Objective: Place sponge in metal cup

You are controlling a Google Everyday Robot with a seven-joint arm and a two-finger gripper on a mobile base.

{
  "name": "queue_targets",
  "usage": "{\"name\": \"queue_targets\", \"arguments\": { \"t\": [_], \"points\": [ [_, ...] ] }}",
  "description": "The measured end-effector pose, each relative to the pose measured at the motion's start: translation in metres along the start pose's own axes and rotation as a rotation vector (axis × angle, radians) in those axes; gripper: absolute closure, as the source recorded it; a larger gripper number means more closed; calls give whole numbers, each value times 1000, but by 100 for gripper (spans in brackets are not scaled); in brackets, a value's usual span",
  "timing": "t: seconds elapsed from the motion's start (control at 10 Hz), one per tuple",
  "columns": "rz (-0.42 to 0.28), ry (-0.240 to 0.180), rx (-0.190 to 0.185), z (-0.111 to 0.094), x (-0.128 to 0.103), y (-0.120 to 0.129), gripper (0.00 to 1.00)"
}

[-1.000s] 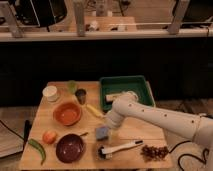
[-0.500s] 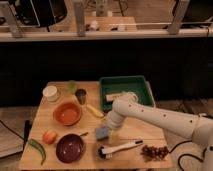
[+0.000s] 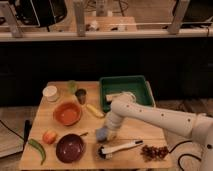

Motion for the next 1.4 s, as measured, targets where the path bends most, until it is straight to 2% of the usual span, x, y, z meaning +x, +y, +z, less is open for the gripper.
{"name": "queue_targets", "arguments": {
  "t": [0.1,1.3,1.4],
  "points": [
    [-2,2,4,-3,1,1,100],
    [12,10,131,-58,11,9,100],
    [14,11,157,-70,11,11,100]
  ]
}}
